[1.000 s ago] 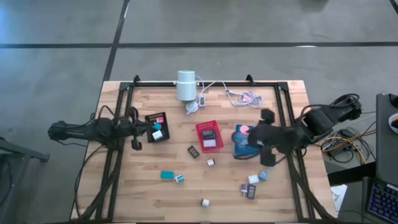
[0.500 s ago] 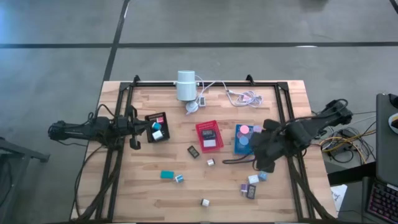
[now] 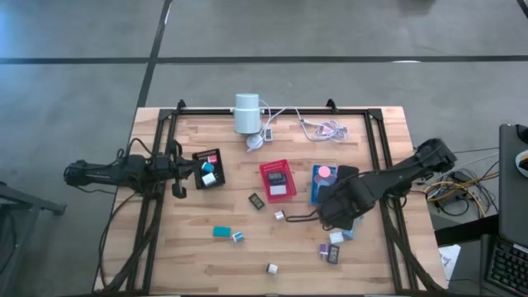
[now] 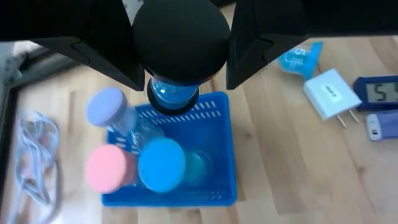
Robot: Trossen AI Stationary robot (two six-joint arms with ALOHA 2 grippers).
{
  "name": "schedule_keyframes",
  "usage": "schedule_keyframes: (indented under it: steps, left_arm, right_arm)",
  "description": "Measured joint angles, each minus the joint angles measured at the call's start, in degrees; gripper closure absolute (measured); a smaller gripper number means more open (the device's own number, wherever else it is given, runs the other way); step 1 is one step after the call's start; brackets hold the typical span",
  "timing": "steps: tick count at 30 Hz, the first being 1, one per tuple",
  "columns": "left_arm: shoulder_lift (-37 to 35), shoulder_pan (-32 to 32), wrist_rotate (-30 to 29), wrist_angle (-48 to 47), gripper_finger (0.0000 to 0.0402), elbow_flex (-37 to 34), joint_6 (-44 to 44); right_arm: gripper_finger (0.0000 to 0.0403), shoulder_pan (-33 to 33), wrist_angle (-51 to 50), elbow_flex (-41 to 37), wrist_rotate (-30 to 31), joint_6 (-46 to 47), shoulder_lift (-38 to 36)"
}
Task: Pick & Place Office items
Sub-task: Put the black hourglass into the blue bin
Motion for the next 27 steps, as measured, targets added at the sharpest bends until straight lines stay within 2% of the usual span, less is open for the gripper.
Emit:
schedule_keyframes:
  steps: [4,11,18,27]
  left_arm:
    - [0.0,0.0,-0.02,-0.02,0.0394,0.0,0.0]
    - [0.02,0.0,-0.09,0.0,0.0395,0.0,0.0]
    - [0.02,0.0,-0.09,0.0,0.0396,0.0,0.0]
    - [0.02,0.0,-0.07,0.0,0.0396,-0.02,0.0]
  right_arm:
    - [0.0206,-0.39,7.89,-4.97,-0.39,-3.58,-3.85]
    - [0.0211,-2.34,15.79,-13.55,-1.45,-5.46,-12.38]
    - [0.0248,-5.37,22.88,-21.01,-3.71,-1.07,-16.95]
    - [0.0337,-6.38,23.8,-22.95,-3.74,-2.41,-17.15]
